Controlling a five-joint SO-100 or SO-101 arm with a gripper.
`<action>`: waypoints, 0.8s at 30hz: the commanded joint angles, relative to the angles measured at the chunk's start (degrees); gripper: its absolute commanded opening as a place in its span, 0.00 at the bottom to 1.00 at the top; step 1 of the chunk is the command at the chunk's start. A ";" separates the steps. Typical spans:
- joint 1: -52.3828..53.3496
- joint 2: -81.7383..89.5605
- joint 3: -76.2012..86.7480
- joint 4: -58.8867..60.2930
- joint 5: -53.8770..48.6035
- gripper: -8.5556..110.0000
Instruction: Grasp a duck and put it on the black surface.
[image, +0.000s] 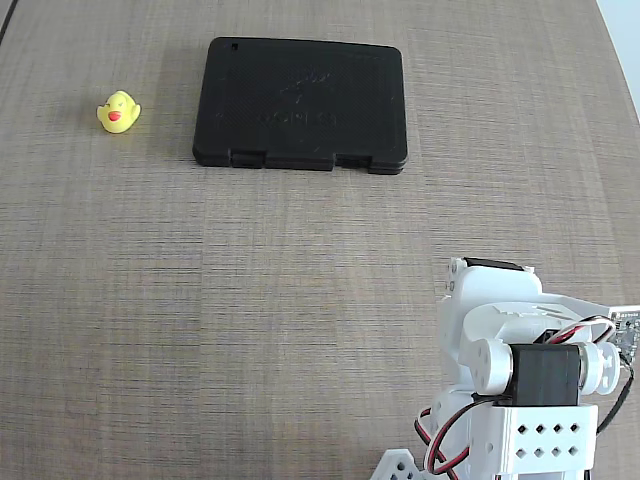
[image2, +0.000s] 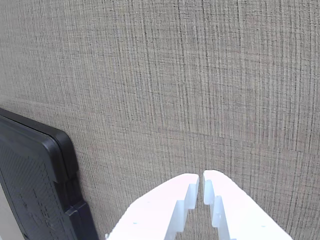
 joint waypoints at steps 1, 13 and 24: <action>0.44 3.87 -0.18 0.62 0.00 0.07; 0.35 2.72 -0.53 -2.90 -0.44 0.07; -14.94 -41.66 -26.54 -16.96 -0.44 0.07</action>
